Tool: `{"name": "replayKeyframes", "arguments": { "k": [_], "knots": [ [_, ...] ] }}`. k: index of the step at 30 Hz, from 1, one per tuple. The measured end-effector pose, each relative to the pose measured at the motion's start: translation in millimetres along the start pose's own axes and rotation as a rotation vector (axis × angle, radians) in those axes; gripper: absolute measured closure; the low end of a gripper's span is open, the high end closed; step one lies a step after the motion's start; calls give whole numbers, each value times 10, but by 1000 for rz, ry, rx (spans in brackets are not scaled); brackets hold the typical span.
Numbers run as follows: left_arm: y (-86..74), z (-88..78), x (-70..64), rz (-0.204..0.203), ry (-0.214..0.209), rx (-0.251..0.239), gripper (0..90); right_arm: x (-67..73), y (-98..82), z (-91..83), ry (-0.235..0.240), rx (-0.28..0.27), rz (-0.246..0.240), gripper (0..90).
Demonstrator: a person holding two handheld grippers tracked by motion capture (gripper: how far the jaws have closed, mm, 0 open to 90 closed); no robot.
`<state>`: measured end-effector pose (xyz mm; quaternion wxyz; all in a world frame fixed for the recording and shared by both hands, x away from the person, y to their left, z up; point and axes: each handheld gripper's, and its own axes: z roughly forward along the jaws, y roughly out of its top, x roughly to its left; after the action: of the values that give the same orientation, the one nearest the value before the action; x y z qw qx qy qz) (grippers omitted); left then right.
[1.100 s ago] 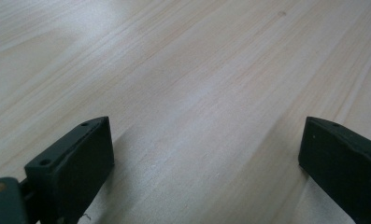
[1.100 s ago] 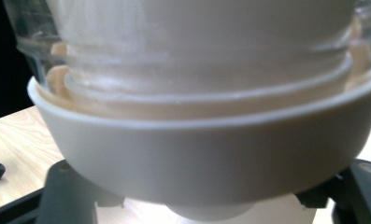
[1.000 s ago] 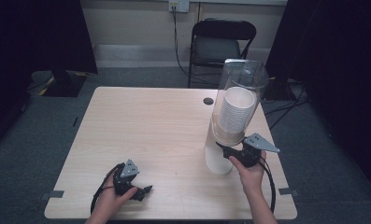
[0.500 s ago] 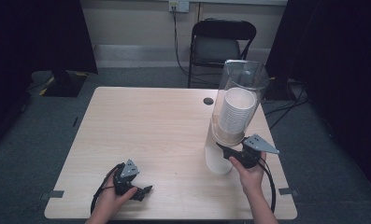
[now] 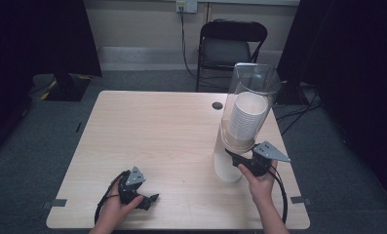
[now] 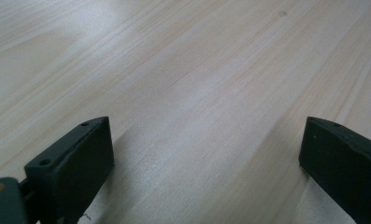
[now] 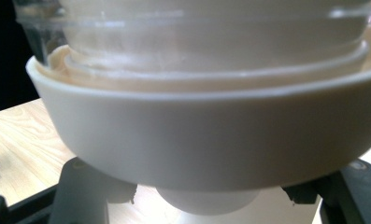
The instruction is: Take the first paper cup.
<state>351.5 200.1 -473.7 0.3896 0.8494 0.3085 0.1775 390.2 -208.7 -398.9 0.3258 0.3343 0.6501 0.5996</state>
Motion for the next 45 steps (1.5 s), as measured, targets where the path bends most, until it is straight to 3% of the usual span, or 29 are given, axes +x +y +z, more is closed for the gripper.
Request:
{"name": "replayKeyframes", "arguments": {
  "k": [21,23,24,25,26,29,31,34,40,45],
  "knots": [
    [0,0,0,0,0,0,27,1,-47,-4,1,-12,-16,346],
    [0,0,0,-1,1,0,26,-6,-101,-3,-5,21,-20,360],
    [0,-2,2,2,1,2,26,-11,-192,10,-19,116,-47,368],
    [0,0,0,-1,0,-1,26,-31,-312,16,-18,140,-50,370],
    [-2,1,-4,-1,1,3,23,-65,-555,32,-38,258,-49,368],
    [7,7,1,-2,-5,9,1,-50,-304,6,-39,196,-85,363],
    [7,8,0,-3,-5,9,0,-54,-226,24,-10,235,-112,361],
    [5,9,-3,-4,-5,8,0,-129,-313,-11,-6,328,-135,357],
    [3,7,-6,-7,-3,8,0,-211,-489,-211,13,384,-128,352],
    [4,6,-5,-6,-4,10,0,-281,-518,-378,10,436,-144,348]
  ]
}}
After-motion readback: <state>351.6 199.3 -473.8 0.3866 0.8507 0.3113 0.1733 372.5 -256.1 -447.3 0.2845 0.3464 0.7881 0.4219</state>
